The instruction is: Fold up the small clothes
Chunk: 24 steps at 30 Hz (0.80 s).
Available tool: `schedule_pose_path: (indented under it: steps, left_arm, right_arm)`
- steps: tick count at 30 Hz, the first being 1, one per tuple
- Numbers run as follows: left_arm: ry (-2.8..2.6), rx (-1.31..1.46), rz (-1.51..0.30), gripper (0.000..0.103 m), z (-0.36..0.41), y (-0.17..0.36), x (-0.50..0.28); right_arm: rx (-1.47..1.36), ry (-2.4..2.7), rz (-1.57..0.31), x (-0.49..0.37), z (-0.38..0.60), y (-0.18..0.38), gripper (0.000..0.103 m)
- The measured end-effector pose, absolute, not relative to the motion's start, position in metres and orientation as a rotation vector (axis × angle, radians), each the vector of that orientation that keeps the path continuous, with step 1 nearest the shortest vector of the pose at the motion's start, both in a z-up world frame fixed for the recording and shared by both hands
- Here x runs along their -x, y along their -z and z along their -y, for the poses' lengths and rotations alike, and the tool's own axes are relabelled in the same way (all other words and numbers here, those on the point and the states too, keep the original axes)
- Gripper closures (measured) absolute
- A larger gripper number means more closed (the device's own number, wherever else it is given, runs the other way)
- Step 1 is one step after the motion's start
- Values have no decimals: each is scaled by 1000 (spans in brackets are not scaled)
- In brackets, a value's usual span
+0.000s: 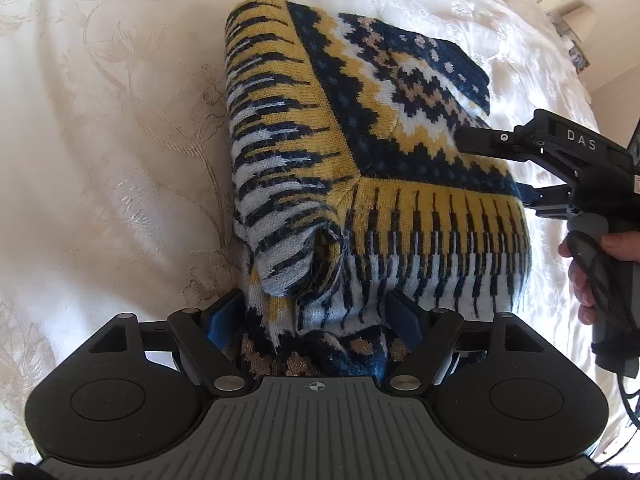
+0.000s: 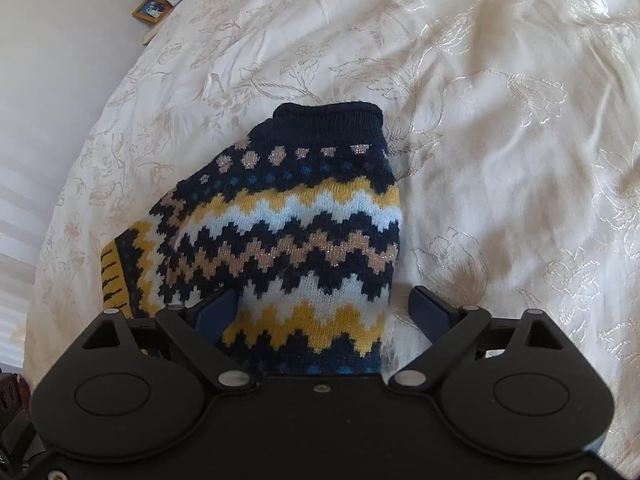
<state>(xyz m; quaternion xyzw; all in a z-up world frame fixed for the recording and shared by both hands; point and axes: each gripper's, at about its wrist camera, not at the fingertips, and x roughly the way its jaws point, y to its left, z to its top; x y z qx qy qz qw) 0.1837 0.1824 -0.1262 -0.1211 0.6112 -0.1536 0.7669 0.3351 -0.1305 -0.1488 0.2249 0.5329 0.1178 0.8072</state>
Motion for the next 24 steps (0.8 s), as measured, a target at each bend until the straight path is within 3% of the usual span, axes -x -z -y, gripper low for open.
schedule_pose_path:
  steps: [4, 8, 9, 10, 13, 15, 24]
  left_arm:
    - [377, 298, -1334, 26, -188, 127, -188]
    - [403, 361, -1339, 40, -193, 127, -190]
    - [405, 370, -1337, 44, -195, 127, -189]
    - [408, 378, -1335, 47, -195, 127, -190]
    - [416, 386, -1334, 62, -193, 125, -193]
    - [415, 384, -1324, 69, -190, 120, -195]
    - [422, 396, -1298, 70, -168, 90, -172]
  right_arm:
    - [-515, -256, -1138, -329, 135, 152, 8]
    - [-540, -279, -1151, -316, 139, 153, 8]
    - [-547, -290, -1160, -313, 139, 154, 11]
    - [-556, -313, -1170, -310, 138, 154, 29]
    - [-551, -328, -1148, -305, 134, 147, 52]
    - [-561, -319, -1133, -303, 135, 140, 55]
    - [-564, -314, -1119, -256, 159, 103, 58]
